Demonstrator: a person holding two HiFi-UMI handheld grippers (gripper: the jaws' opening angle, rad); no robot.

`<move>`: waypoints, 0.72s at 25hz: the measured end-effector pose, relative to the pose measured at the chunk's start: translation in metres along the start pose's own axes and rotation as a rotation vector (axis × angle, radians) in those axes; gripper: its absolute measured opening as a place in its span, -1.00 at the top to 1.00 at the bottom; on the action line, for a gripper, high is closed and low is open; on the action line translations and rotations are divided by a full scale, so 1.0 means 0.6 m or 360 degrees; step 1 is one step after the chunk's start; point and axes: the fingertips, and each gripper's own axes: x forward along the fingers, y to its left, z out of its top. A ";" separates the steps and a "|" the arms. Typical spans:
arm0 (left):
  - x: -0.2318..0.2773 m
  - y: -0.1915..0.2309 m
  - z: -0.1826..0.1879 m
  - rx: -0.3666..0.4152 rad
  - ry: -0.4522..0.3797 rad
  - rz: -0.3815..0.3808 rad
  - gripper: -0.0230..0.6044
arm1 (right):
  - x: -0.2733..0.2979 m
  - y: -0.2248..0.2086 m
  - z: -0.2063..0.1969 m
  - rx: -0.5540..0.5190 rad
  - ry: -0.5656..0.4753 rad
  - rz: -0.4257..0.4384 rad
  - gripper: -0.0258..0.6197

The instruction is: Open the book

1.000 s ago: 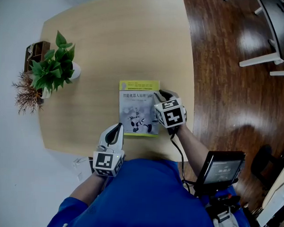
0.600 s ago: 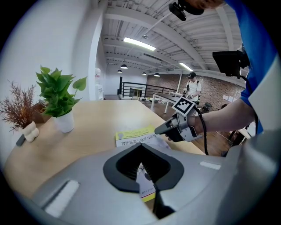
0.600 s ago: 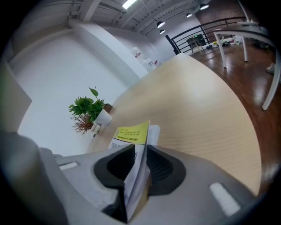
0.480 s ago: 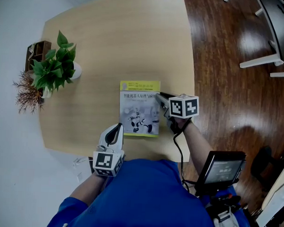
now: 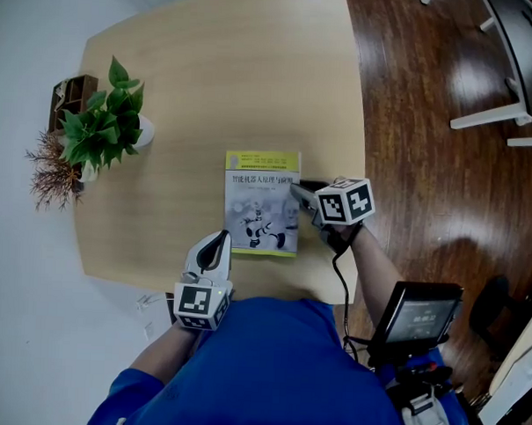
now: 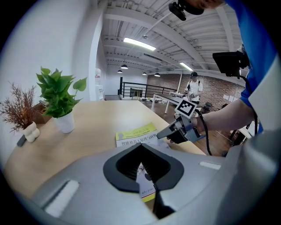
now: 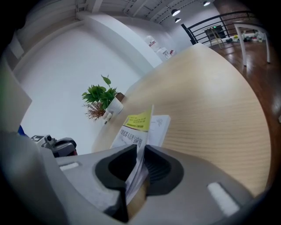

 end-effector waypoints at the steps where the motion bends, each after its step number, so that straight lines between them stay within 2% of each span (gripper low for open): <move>1: 0.000 0.001 0.000 0.0000 -0.0001 0.0002 0.91 | 0.001 0.000 -0.001 0.0006 0.0006 0.0010 0.73; 9: -0.003 0.007 0.003 -0.0010 -0.0007 0.0027 0.91 | -0.006 0.004 -0.038 -0.0027 0.0117 0.0040 0.73; 18: 0.002 0.001 -0.003 -0.0002 -0.0013 0.0011 0.91 | -0.002 0.022 -0.063 0.0006 0.0148 0.0102 0.74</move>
